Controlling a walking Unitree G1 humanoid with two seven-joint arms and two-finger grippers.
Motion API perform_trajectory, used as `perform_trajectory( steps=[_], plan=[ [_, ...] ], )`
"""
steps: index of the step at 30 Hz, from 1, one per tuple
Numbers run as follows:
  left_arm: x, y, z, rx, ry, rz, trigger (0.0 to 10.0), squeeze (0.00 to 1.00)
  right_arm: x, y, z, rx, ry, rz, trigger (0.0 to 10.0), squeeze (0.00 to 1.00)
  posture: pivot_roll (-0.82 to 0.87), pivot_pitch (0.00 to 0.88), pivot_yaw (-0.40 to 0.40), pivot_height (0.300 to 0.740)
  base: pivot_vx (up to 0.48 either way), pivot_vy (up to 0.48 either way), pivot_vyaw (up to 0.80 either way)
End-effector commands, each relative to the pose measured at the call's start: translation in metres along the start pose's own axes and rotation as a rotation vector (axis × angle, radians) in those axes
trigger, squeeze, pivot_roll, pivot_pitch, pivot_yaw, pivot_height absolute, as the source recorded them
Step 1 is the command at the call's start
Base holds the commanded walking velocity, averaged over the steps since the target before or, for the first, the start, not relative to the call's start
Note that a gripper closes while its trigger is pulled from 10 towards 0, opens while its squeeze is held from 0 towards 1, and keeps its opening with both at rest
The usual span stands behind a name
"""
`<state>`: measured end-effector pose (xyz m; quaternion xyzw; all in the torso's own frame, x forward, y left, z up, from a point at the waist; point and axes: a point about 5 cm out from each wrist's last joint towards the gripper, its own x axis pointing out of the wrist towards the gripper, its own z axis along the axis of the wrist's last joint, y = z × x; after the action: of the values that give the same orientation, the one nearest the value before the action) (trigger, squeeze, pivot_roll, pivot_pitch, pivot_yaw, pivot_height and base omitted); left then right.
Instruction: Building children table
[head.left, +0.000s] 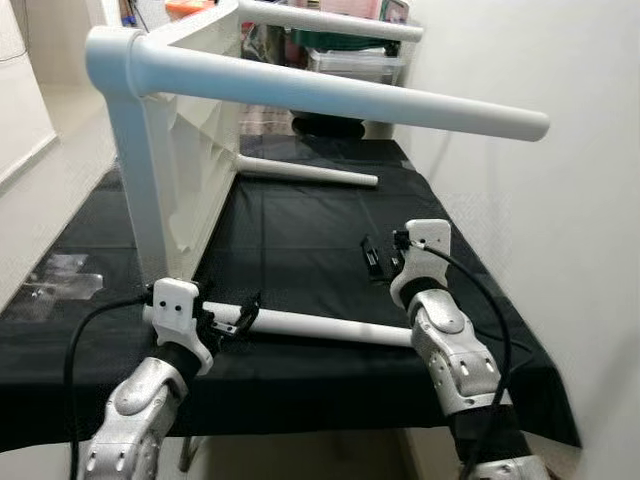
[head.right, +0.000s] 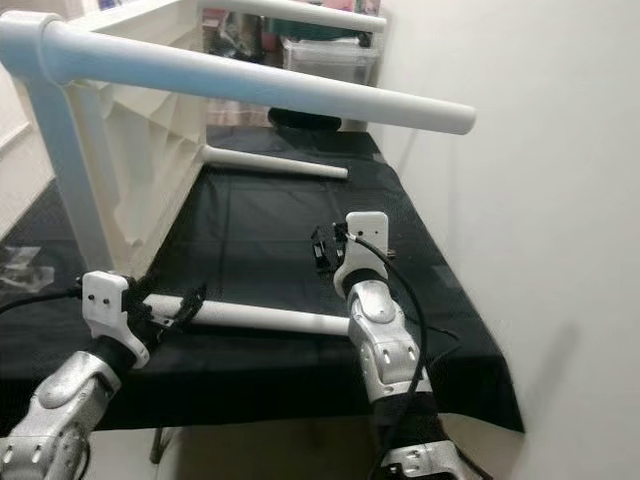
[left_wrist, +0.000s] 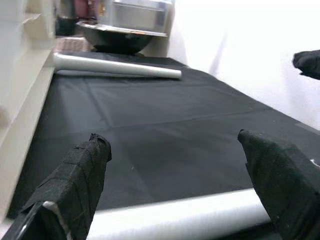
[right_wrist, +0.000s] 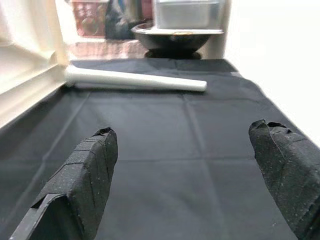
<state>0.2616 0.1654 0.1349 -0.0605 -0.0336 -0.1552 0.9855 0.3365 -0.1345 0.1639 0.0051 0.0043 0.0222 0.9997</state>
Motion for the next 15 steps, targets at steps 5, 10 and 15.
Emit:
perform_trajectory(
  steps=[5,10,15],
  plan=[
    [0.0005,-0.0046,0.0023,-0.009,-0.009,-0.032,10.0,0.00,0.0007,-0.0057,-0.0009,0.018,0.014,-0.017,10.0,0.00,0.05,0.000,-0.108,0.740,0.199,0.000,-0.64],
    [-0.0002,-0.0032,0.0014,-0.013,-0.005,-0.006,10.0,0.00,0.0002,-0.0071,-0.0010,-0.015,0.011,-0.021,10.0,0.00,0.05,0.000,-0.108,0.740,0.000,0.000,-0.32],
    [-0.0001,-0.0057,0.0003,-0.015,-0.003,-0.006,10.0,0.00,-0.0002,-0.0074,-0.0030,-0.017,0.022,-0.021,10.0,0.00,0.05,0.000,-0.109,0.740,0.000,0.000,0.00]
  ],
)
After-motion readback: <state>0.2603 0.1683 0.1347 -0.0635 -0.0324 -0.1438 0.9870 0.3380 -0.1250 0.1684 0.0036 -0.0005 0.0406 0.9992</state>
